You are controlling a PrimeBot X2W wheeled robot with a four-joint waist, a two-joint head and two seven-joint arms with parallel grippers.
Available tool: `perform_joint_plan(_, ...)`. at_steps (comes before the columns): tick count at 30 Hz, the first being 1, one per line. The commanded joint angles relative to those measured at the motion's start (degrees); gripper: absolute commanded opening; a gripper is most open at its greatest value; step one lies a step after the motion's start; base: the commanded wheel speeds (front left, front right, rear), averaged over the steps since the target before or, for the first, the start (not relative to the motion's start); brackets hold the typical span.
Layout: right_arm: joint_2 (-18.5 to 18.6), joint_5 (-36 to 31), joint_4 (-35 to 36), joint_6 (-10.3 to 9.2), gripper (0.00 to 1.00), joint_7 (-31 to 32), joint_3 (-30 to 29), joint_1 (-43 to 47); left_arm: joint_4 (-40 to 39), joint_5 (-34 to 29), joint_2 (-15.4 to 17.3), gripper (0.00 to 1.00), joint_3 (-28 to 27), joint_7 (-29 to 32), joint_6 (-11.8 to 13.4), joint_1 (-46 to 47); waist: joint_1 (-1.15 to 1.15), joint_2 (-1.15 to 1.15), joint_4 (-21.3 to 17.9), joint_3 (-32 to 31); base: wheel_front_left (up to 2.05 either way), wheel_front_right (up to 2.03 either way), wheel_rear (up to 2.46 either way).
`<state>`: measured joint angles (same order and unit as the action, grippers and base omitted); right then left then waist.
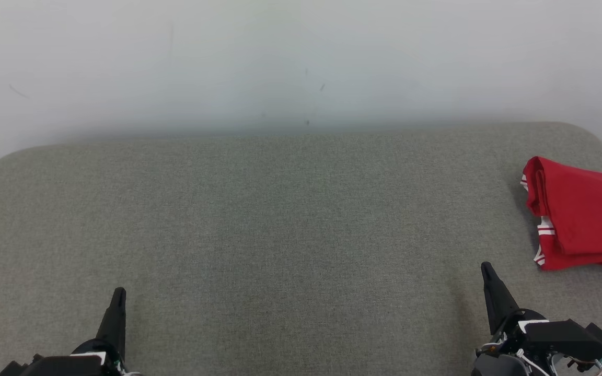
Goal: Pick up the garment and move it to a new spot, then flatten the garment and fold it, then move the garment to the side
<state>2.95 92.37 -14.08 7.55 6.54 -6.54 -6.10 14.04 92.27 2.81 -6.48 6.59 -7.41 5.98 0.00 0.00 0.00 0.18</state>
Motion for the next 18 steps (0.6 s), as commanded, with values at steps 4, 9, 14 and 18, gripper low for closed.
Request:
perform_joint_plan(4, -0.13, 0.09, 0.13, -0.12, 0.00, 0.18, -0.03, -0.29, 0.08, 0.27, 0.13, 0.00, -0.17, 0.12, -0.21, 0.60, 0.00, 0.00, 0.00, 0.00, 0.00, 0.00, 0.00)
perform_joint_plan(9, -0.13, 0.09, 0.13, -0.12, 0.00, 0.18, -0.03, -0.29, 0.08, 0.27, 0.13, 0.00, -0.16, 0.12, -0.21, 0.60, 0.00, 0.00, 0.00, 0.00, 0.00, 0.00, 0.00)
perform_joint_plan(14, -0.13, 0.09, 0.13, -0.12, 0.00, 0.18, -0.04, -0.29, 0.08, 0.27, 0.13, 0.00, -0.16, 0.12, -0.21, 0.59, 0.00, 0.00, 0.00, 0.00, 0.00, 0.00, 0.00)
perform_joint_plan(18, -0.13, 0.09, 0.13, -0.12, 0.00, 0.18, -0.03, -0.29, 0.08, 0.27, 0.14, 0.00, -0.17, 0.12, -0.21, 0.59, 0.00, 0.00, 0.00, 0.00, 0.00, 0.00, 0.00)
